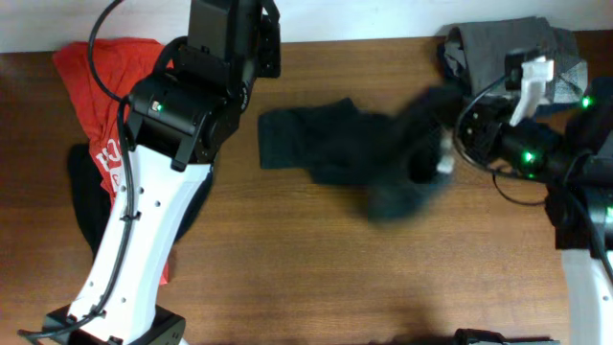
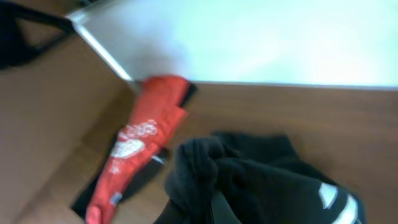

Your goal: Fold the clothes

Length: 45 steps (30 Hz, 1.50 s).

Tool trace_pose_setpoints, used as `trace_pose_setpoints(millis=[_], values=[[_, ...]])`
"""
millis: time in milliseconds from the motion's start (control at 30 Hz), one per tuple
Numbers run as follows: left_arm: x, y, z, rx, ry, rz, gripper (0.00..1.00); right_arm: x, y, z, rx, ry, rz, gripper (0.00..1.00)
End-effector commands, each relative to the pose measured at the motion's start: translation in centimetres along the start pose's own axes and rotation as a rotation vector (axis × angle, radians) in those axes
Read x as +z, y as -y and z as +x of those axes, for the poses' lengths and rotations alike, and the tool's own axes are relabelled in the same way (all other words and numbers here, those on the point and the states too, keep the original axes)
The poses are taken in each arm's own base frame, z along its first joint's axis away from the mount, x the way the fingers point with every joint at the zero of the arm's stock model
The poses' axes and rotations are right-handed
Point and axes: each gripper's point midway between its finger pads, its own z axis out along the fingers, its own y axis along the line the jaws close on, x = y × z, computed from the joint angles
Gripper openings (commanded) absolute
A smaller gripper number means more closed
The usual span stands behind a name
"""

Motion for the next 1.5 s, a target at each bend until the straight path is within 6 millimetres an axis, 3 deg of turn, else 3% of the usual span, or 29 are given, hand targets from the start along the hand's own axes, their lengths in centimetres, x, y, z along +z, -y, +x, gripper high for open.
trace_pose_setpoints(millis=[0,133,300,433,533,633,900,1300,1467], values=[[-0.6,0.0,-0.1,0.033,-0.001,0.004,0.18,-1.0,2.2,0.6,-0.068,-0.021,0.163,0.04],[0.3,1.9,2.1,0.053,-0.077,0.102,0.17,-0.8,3.2,2.3,-0.065,-0.094,0.198,0.04],[3.9,4.5,7.2,0.151,-0.234,0.196,0.18,-0.4,4.2,2.8,-0.05,-0.119,0.221,0.04],[5.5,8.2,10.2,0.304,-0.302,0.406,0.21,-0.1,5.0,3.0,-0.041,-0.133,0.244,0.04],[5.1,12.0,11.6,0.442,-0.285,0.661,0.34,0.2,5.2,3.3,-0.031,-0.146,0.243,0.04],[4.6,14.2,12.2,0.496,-0.253,0.81,0.46,0.2,5.3,3.5,-0.022,-0.157,0.243,0.04],[3.1,18.8,14.7,0.5,-0.247,1.139,0.48,0.2,5.3,3.6,-0.02,-0.16,0.243,0.04],[3.1,24.7,21.0,0.596,-0.34,1.272,0.52,0.2,5.3,3.5,-0.025,-0.157,0.244,0.04],[2.2,26.3,22.1,0.635,-0.342,1.308,0.55,0.2,5.3,3.5,-0.042,-0.159,0.242,0.04]])
